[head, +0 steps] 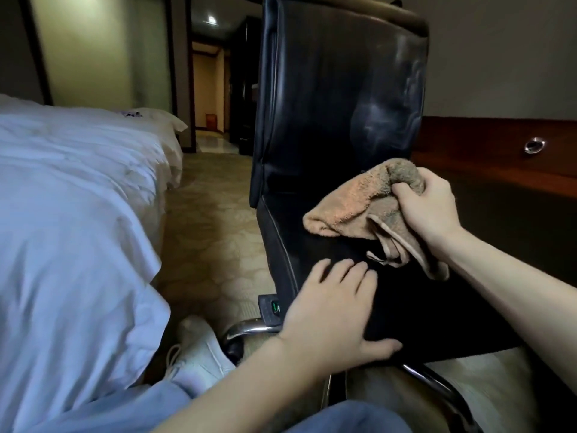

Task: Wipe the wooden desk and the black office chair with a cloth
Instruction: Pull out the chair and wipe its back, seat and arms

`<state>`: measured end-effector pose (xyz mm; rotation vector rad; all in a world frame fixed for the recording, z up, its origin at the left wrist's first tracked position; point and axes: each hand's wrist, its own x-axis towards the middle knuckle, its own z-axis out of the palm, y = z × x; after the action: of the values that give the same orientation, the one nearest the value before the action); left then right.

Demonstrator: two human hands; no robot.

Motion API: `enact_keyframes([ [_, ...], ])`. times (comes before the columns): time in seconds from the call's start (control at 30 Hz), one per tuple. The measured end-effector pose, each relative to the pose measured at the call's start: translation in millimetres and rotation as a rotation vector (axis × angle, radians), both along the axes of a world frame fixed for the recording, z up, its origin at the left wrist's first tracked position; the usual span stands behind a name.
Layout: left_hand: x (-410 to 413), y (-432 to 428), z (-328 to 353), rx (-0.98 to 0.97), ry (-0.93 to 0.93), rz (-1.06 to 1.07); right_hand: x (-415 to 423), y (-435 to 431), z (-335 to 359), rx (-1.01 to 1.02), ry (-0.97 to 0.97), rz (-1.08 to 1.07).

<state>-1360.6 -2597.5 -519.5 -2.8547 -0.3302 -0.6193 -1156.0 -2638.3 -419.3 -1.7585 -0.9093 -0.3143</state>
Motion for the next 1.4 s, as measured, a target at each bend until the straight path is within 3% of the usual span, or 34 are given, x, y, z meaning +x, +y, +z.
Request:
enact_keyframes([
  [0.23,-35,81,0,0.024,-0.011,-0.038,10,-13,-17,-0.107,-0.009,-0.023],
  [0.4,-67,160,0,0.026,0.120,0.203,14,-22,1,-0.113,-0.138,-0.034],
  [0.57,-84,156,-27,-0.168,-0.134,0.283,14,-31,8,-0.122,-0.211,-0.044],
  [0.83,-38,113,-53,-0.999,-0.467,0.319,5,-29,2,-0.210,-0.273,0.028],
  [1.2,-56,137,-57,-1.430,-0.560,0.328,-29,-3,-9,-0.179,-0.251,0.151],
  [1.4,-76,129,-58,-1.997,-0.596,0.413,-68,8,-15,-0.114,-0.347,0.339],
])
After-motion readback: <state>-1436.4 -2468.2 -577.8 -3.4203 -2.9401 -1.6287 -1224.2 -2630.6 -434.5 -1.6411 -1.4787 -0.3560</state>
